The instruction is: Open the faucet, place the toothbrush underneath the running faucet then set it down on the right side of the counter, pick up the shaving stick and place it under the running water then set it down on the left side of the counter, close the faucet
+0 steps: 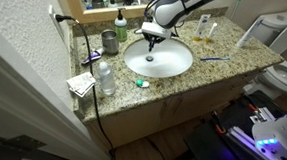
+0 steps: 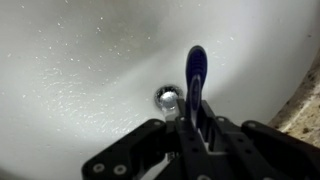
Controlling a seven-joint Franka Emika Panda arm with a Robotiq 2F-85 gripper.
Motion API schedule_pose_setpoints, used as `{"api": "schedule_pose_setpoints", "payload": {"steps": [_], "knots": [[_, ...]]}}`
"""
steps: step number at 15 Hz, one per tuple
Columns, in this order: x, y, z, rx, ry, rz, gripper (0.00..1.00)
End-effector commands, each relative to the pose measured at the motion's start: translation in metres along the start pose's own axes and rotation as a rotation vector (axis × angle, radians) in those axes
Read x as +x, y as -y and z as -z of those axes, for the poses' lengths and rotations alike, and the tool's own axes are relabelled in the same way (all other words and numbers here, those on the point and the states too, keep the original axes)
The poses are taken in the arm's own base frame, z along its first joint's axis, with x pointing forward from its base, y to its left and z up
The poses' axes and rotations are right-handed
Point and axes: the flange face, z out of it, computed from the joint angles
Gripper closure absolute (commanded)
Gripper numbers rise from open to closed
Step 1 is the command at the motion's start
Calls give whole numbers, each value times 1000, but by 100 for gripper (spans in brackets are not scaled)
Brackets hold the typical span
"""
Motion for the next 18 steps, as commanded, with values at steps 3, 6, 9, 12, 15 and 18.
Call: {"api": "schedule_pose_setpoints", "payload": {"steps": [3, 6, 9, 12, 15, 18], "knots": [[-37, 22, 8, 59, 78, 224, 96], [-91, 47, 14, 75, 123, 393, 96], [-98, 54, 10, 82, 103, 379, 85], [-91, 53, 6, 59, 97, 362, 96], [-111, 71, 6, 105, 123, 484, 96], [-141, 85, 14, 148, 138, 610, 96]]}}
